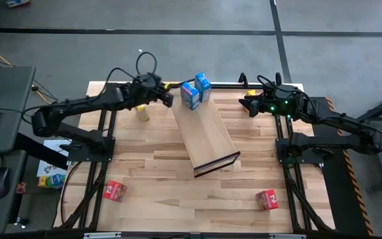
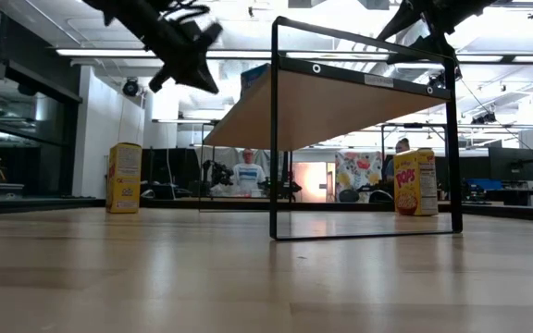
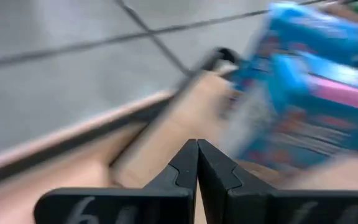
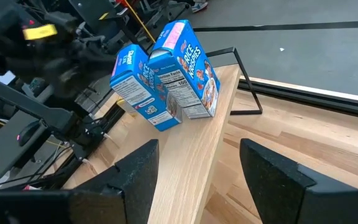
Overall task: Stack cereal on shelf
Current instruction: Put the blue cereal box on the shelf aligned with the other blue cereal box
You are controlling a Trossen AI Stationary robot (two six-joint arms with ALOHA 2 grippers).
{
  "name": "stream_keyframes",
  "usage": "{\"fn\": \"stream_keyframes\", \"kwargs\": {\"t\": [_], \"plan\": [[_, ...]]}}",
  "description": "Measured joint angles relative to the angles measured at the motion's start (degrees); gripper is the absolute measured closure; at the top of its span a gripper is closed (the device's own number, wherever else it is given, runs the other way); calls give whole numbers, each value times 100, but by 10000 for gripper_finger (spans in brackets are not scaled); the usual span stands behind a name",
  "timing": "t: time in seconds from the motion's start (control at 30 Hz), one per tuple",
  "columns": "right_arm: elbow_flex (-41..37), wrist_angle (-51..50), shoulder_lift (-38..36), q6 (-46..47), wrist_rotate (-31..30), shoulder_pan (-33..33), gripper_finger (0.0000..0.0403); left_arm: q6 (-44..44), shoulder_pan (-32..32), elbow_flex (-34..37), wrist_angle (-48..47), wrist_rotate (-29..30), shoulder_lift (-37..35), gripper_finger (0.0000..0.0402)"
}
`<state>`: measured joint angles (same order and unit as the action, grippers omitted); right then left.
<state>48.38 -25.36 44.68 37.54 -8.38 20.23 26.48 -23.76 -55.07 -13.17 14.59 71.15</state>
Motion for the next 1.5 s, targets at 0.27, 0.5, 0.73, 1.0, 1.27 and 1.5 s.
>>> {"fn": "stream_keyframes", "kwargs": {"t": [0.27, 0.5, 0.73, 1.0, 1.27, 1.5], "plan": [[0, 0, 0, -24, -15, 0, 185, 1118, 740, 971, 1610, -711, 70, 401], [0, 0, -1, -4, -22, 0, 185, 1505, 946, 1043, 2454, -45, 664, 401], [0, 2, 0, 24, -22, -1, 185, 1685, 799, 1043, 2529, 417, 914, 401], [0, 82, -2, 125, -37, -2, 185, 1696, 531, 1043, 2557, 431, 958, 401], [0, 469, -1, 124, -34, -1, 185, 1696, 426, 1038, 2786, 9, 958, 401], [0, 469, 0, 124, -31, 0, 185, 1795, 550, 1038, 2774, -57, 960, 401]]}}
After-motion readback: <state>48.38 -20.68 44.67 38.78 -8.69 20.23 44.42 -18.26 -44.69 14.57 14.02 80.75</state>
